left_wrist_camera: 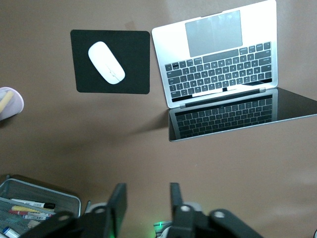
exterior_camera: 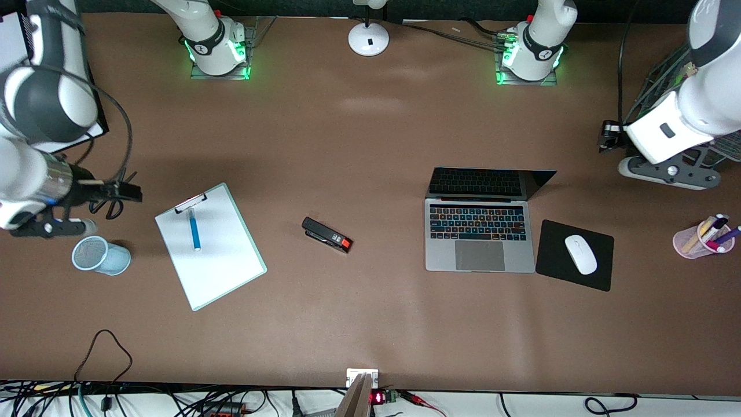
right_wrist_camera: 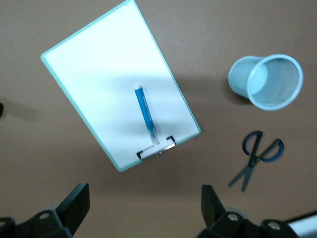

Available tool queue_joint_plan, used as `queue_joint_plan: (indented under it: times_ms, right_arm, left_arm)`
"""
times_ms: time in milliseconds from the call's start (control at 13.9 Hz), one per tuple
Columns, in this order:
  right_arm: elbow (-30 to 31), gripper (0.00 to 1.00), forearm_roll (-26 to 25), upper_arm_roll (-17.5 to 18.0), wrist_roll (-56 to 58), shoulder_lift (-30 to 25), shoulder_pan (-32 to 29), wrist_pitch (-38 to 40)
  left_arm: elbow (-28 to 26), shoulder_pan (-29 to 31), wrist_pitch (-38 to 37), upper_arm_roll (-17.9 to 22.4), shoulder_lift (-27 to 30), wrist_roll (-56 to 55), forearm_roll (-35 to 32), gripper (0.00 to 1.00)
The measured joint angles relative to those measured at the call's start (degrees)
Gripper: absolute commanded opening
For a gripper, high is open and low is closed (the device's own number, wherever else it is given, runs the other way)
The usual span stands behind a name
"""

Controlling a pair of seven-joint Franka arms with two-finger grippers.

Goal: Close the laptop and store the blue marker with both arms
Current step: 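Reach the right gripper to the blue marker while the left gripper approaches the laptop, then grasp the blue marker with the right gripper while the left gripper reaches the lid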

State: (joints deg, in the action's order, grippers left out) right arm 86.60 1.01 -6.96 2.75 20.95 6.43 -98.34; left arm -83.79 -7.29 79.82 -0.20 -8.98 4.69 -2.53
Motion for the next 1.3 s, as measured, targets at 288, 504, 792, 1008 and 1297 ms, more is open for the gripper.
queue_joint_plan:
  times_ms: [288, 504, 792, 1008, 1297]
  right_arm:
    - [-0.08, 1.0, 0.0, 0.06, 4.77, 6.15, 0.36, -6.22]
    - [-0.16, 1.0, 0.0, 0.08, 5.16, 9.01, 0.75, -8.28]
    - [-0.22, 1.0, -0.01, 0.08, 7.29, 12.51, 0.86, -11.08]
    - [0.36, 1.0, -0.01, 0.1, 8.24, 14.73, 1.35, -15.31]
    - [6.14, 1.0, -0.03, 0.12, 9.1, 15.82, 1.81, -25.79]
  left_arm:
    - [-1.83, -0.07, -0.9, -0.61, -0.51, -8.26, 7.66, 0.0]
    - [-6.96, -0.13, 2.51, -4.6, 0.79, -15.99, 8.28, 0.0]
    - [-28.82, -0.26, 20.75, -14.03, 10.91, -24.56, 8.3, 0.0]
    - [-41.07, -0.25, 32.24, -16.54, 15.39, -25.3, 8.3, 0.0]
    - [-47.33, 0.4, 44.93, -16.43, 13.08, -25.24, 8.27, 0.0]
